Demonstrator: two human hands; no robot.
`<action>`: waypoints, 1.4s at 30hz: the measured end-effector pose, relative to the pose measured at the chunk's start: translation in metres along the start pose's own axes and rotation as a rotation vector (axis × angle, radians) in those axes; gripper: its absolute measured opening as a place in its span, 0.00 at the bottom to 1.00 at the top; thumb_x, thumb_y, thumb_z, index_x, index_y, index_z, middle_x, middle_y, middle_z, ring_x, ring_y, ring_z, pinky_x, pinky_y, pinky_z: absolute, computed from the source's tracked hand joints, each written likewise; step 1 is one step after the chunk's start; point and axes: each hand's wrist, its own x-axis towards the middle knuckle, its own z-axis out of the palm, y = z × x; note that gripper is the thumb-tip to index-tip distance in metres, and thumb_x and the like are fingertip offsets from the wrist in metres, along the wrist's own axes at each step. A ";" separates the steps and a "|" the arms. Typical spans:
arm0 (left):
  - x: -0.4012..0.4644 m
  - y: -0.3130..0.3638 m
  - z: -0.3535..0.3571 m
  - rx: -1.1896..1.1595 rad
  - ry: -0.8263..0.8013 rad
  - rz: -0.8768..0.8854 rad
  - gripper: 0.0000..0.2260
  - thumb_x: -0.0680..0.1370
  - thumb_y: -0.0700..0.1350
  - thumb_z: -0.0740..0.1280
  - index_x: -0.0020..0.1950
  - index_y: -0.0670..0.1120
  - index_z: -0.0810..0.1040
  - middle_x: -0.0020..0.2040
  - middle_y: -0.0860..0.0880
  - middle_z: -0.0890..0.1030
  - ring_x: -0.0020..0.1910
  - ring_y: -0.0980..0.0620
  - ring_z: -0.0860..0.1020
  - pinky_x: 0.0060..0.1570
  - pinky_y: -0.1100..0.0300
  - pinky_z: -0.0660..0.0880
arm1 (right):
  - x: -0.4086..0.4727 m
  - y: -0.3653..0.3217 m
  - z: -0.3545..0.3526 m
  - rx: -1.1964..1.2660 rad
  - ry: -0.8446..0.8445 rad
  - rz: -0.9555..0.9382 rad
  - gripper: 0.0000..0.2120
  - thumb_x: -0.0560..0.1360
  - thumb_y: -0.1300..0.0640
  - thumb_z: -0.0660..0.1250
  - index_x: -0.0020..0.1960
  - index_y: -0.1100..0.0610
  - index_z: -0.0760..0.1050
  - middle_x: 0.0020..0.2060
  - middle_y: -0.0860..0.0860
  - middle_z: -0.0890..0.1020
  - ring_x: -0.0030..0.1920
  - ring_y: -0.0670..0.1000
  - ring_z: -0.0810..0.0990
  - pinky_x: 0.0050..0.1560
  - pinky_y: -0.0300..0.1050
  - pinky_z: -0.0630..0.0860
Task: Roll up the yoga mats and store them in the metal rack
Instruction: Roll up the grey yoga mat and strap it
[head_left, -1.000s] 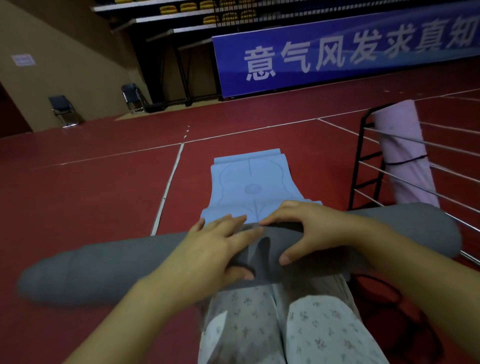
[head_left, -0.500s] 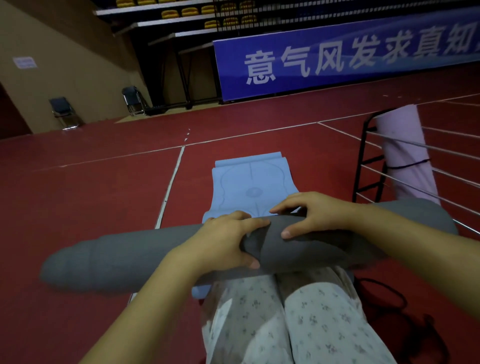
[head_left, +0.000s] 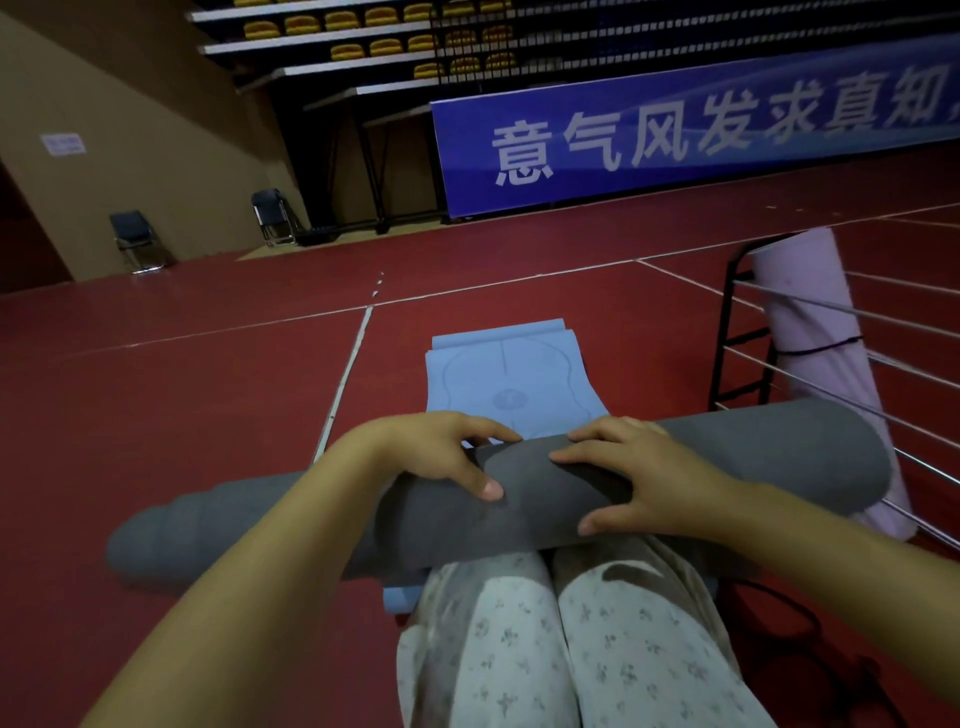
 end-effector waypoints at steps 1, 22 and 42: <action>0.002 0.000 -0.002 -0.008 -0.012 -0.012 0.29 0.71 0.51 0.75 0.69 0.60 0.69 0.66 0.54 0.74 0.60 0.55 0.75 0.62 0.57 0.72 | 0.002 0.001 0.002 0.001 0.010 0.007 0.37 0.62 0.28 0.64 0.68 0.37 0.67 0.65 0.42 0.69 0.65 0.43 0.65 0.62 0.38 0.54; -0.018 -0.026 0.074 0.868 0.504 0.030 0.47 0.62 0.60 0.76 0.75 0.43 0.61 0.71 0.40 0.67 0.68 0.38 0.68 0.61 0.33 0.66 | 0.036 0.000 0.011 -0.298 -0.177 0.042 0.50 0.58 0.30 0.72 0.72 0.47 0.55 0.65 0.48 0.66 0.64 0.52 0.67 0.64 0.52 0.64; -0.137 0.075 0.018 0.989 0.737 0.183 0.44 0.61 0.67 0.70 0.70 0.47 0.64 0.64 0.45 0.72 0.58 0.41 0.74 0.52 0.41 0.73 | -0.026 -0.086 -0.115 -0.451 0.048 -0.070 0.48 0.58 0.30 0.69 0.71 0.47 0.57 0.62 0.48 0.70 0.58 0.52 0.71 0.52 0.47 0.62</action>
